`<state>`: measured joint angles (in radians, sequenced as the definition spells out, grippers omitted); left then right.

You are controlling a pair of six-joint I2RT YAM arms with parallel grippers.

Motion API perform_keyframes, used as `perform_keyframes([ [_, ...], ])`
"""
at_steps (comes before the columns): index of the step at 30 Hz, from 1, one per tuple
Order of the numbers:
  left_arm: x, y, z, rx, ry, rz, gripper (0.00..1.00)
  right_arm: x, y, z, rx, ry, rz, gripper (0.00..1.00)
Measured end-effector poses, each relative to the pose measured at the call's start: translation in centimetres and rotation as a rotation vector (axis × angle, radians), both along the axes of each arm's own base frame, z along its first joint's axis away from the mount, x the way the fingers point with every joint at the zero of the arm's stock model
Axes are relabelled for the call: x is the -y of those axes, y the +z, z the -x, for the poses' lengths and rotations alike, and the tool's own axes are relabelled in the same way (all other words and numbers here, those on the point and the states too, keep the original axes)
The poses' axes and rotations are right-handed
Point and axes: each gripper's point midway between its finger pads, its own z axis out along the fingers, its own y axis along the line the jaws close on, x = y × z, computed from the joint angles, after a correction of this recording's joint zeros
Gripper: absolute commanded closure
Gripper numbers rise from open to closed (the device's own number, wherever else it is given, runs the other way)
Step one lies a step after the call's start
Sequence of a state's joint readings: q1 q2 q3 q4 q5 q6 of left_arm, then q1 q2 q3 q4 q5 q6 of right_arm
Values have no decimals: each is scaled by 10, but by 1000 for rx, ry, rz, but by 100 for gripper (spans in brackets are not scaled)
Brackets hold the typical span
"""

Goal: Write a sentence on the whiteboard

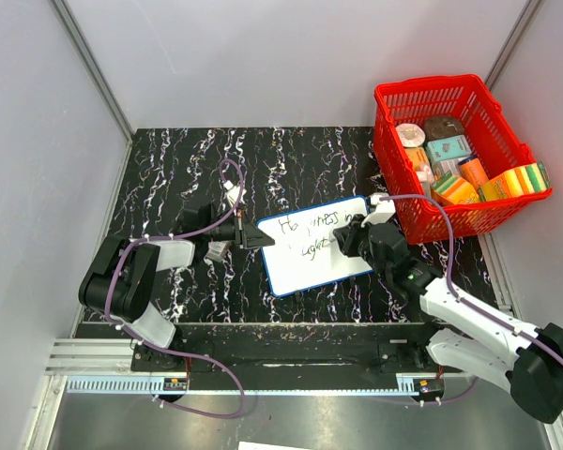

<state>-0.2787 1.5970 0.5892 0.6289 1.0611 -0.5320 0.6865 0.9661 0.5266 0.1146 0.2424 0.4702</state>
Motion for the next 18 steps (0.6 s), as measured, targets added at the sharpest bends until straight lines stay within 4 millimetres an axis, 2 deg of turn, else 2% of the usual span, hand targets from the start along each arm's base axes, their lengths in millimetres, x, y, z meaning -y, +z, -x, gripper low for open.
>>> perform_keyframes([
  [18,0,0,0,2,-1,0,100,8,-7,7,-28,-8,29,100],
])
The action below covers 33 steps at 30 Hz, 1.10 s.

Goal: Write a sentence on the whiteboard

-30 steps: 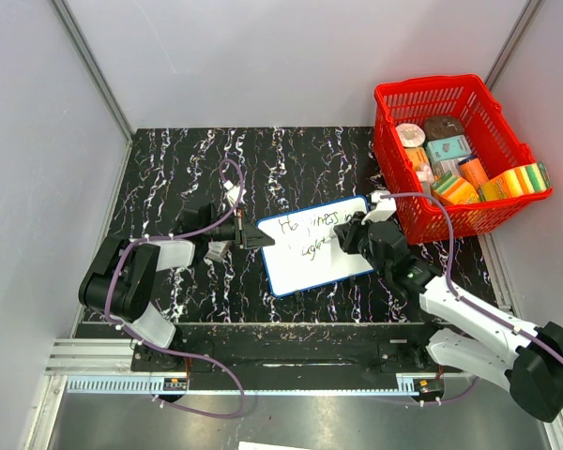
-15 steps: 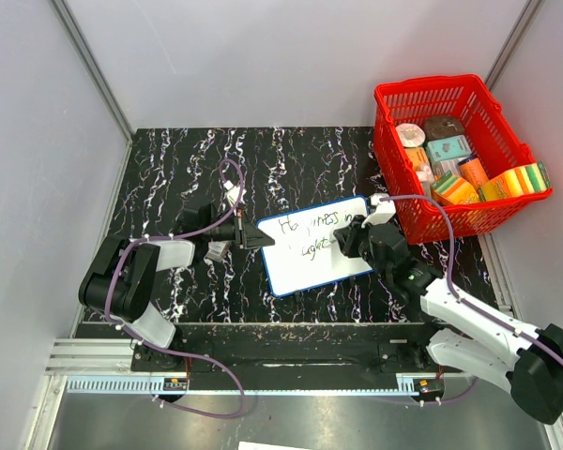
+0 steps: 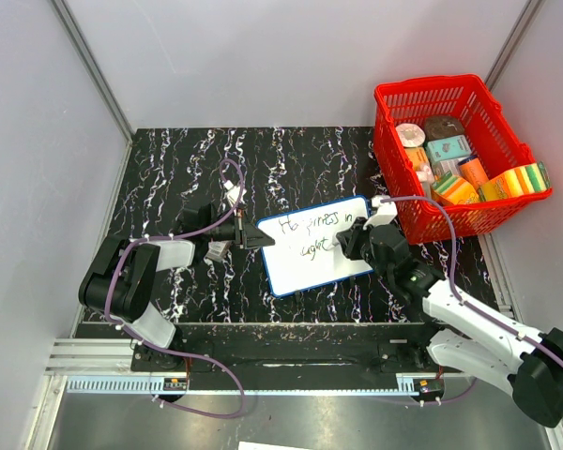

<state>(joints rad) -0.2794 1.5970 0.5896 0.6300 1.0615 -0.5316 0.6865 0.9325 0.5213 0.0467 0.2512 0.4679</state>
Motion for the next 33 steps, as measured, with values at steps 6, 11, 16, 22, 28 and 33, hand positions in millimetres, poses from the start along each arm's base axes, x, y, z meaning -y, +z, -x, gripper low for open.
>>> perform_keyframes([
  [6,0,0,0,0,0,0,100,2,6,-2,9,-13,3,100],
  [11,0,0,0,1,0,0,100,6,26,-7,59,-38,-8,100],
  [16,0,0,0,1,0,0,100,7,34,-9,88,-44,-4,100],
  [22,0,0,0,1,0,0,100,6,32,-12,85,-43,17,100],
  [28,0,0,0,1,-1,0,100,4,28,-12,72,-30,22,100],
  [33,0,0,0,1,-1,0,100,3,28,-11,71,-24,20,100],
])
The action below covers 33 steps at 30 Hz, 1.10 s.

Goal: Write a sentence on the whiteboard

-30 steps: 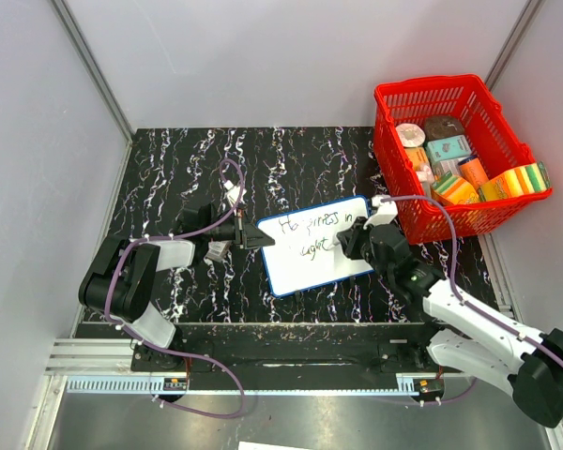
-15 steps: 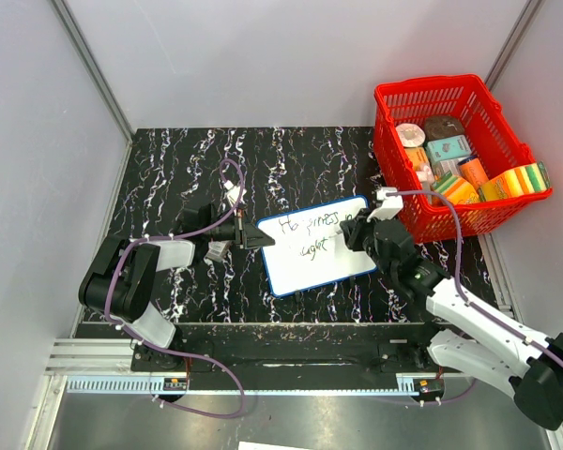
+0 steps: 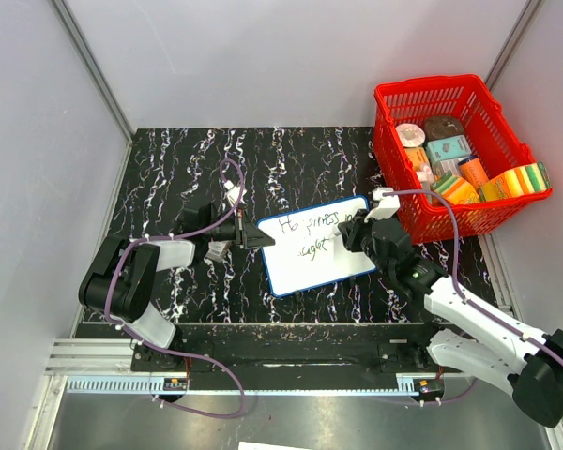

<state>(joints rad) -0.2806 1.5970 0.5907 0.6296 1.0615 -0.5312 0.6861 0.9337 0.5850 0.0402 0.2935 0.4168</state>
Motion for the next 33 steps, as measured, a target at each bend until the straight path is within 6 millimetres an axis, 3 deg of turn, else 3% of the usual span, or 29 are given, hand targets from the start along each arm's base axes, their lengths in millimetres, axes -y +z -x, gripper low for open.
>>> perform_keyframes([
  [19,0,0,0,1,-1,0,100,1,-23,6,-48,11,18,100],
  [33,0,0,0,0,-1,-1,100,2,-23,6,-50,0,8,100],
])
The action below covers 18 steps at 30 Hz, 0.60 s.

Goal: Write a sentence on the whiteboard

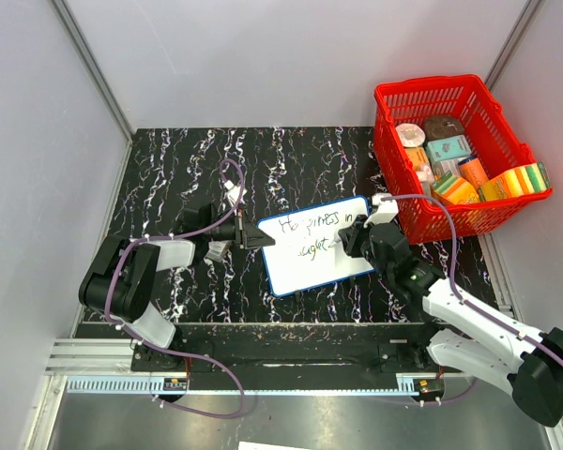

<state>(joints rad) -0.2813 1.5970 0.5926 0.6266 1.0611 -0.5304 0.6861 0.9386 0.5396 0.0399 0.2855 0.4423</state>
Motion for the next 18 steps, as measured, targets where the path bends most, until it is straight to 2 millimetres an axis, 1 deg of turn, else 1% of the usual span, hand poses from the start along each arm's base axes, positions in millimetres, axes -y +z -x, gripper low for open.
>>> perform_keyframes([
  [5,0,0,0,0,0,0,100,0,2,0,5,-1,-3,100],
  [15,0,0,0,3,-1,0,100,0,11,-1,33,-5,-24,100],
  [18,0,0,0,3,-1,0,100,0,7,-3,25,-8,-16,100],
])
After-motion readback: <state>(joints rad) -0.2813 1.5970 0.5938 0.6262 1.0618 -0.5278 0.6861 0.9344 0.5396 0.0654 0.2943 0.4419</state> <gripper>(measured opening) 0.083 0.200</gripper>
